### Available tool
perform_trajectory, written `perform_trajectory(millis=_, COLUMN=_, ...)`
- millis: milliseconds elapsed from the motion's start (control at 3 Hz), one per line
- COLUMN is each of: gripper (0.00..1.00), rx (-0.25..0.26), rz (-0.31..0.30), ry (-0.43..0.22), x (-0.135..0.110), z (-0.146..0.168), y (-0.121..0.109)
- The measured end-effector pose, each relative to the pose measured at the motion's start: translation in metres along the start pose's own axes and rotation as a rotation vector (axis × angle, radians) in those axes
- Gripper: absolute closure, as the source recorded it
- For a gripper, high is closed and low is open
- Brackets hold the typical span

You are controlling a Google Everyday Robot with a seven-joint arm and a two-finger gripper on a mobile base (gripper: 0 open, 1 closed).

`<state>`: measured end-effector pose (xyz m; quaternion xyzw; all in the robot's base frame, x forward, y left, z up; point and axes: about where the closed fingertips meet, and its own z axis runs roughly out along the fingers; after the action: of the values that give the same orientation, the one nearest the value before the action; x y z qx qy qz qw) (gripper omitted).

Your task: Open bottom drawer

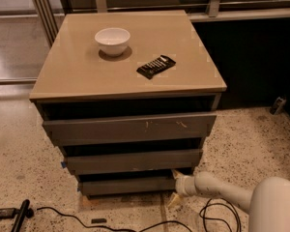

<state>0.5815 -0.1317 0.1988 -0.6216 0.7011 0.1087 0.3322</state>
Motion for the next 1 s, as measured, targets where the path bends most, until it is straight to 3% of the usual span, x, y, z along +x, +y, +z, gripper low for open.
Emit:
perform_trajectory(millis=667, gripper=0.0, rx=-0.027, rz=-0.002, ry=0.004, x=0.007, z=0.035, y=-0.008)
perform_trajectory(millis=1000, gripper=0.13, rx=-0.029, rz=-0.001, ry=0.005, x=0.008, z=0.038, y=-0.01)
